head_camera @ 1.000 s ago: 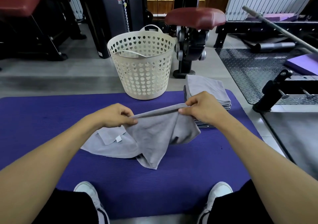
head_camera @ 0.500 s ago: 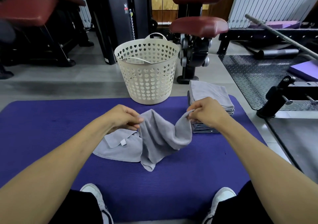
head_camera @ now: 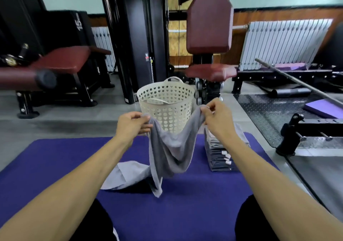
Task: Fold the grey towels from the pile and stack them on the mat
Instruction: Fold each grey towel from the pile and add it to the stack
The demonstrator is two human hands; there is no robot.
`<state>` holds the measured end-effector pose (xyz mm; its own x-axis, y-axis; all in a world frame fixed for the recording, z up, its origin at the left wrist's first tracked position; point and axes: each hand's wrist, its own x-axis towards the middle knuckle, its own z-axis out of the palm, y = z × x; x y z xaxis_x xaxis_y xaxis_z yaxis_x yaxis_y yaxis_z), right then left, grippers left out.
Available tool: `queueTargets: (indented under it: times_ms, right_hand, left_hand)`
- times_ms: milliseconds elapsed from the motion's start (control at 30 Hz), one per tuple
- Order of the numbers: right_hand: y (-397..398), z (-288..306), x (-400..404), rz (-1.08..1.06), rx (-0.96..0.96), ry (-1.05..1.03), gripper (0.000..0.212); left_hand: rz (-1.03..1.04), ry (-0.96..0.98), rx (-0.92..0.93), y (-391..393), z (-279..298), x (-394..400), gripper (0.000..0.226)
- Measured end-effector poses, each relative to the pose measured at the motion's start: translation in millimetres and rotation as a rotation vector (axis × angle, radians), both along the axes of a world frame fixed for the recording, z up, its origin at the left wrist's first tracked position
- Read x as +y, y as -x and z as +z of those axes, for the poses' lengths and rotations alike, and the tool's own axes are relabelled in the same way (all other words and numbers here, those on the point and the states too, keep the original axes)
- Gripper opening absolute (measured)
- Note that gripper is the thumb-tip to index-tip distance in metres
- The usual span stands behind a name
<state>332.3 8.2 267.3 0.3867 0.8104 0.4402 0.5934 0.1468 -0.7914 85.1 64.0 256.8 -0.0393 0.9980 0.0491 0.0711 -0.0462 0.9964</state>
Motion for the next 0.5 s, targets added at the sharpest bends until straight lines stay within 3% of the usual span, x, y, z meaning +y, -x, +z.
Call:
queueTargets:
  times_ms: [100, 267, 400, 500]
  right_hand:
    - [10.6, 64.2, -8.4, 0.000, -0.070, -0.124, 0.015]
    - [37.1, 168.3, -28.1, -0.006, -0.082, -0.302, 0.016]
    - [52.2, 237.9, -33.1, -0.001, -0.141, -0.250, 0.015]
    - [62.4, 273.7, -40.5, -0.001, -0.173, -0.291, 0.018]
  left_hand:
    - [0.031, -0.159, -0.061, 9.2, 63.5, -6.7, 0.007]
    - [0.072, -0.459, 0.001, 30.5, 173.7, -30.2, 0.013]
    - [0.005, -0.462, 0.163, 47.4, 243.2, -48.2, 0.009]
    - [0.092, -0.550, 0.105, 51.3, 274.4, -55.6, 0.009]
